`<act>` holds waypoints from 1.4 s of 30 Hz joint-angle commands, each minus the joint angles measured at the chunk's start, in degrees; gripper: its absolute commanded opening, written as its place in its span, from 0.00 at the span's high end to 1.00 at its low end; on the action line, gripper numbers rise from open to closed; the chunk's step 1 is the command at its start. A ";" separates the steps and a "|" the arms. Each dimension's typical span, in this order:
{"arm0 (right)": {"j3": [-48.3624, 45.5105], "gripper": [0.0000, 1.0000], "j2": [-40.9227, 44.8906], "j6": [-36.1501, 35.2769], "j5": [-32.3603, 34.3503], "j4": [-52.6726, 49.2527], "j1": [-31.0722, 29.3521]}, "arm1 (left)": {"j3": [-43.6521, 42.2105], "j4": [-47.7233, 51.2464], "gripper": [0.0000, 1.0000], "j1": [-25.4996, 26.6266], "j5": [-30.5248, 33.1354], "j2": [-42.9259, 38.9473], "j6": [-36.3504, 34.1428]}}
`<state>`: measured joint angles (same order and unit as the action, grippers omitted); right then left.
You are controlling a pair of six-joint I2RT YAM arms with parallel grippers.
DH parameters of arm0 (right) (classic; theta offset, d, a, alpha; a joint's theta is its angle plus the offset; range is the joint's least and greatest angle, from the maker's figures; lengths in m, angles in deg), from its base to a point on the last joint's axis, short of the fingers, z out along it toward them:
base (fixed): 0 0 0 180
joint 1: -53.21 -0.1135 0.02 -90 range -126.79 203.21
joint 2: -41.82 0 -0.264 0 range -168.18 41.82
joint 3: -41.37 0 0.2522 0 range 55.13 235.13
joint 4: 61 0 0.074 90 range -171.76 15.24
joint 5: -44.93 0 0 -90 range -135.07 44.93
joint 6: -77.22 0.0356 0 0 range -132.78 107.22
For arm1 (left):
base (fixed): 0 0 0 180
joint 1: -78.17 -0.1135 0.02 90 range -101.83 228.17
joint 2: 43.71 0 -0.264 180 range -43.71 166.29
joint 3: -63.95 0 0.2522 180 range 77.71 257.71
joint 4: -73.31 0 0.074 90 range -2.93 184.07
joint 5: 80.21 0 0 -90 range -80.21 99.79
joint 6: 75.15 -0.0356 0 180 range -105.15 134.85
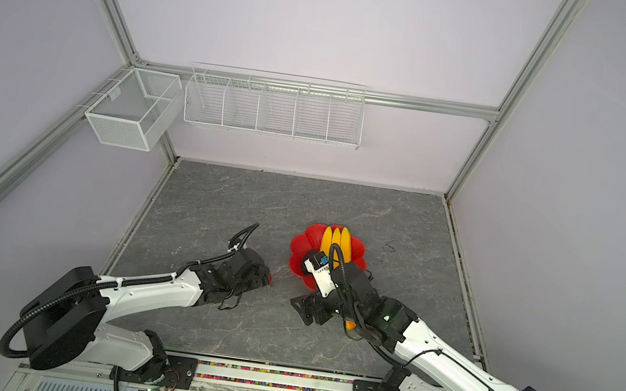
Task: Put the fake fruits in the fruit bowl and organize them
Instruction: 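Move the left gripper to the nearby mango and grasp it, then place the mango into the red bowl with the left gripper and release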
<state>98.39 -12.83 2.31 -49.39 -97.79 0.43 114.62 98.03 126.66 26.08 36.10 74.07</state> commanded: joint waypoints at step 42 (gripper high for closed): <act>-3.54 0.11 5.03 7.06 -9.74 -2.63 24.08 | 61.45 27.03 0.59 -4.72 -14.66 38.47 -55.37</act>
<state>95.92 -8.09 8.71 -58.24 -99.43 24.00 173.87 118.58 121.85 12.77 73.41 23.42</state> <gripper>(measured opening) 0.891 0.437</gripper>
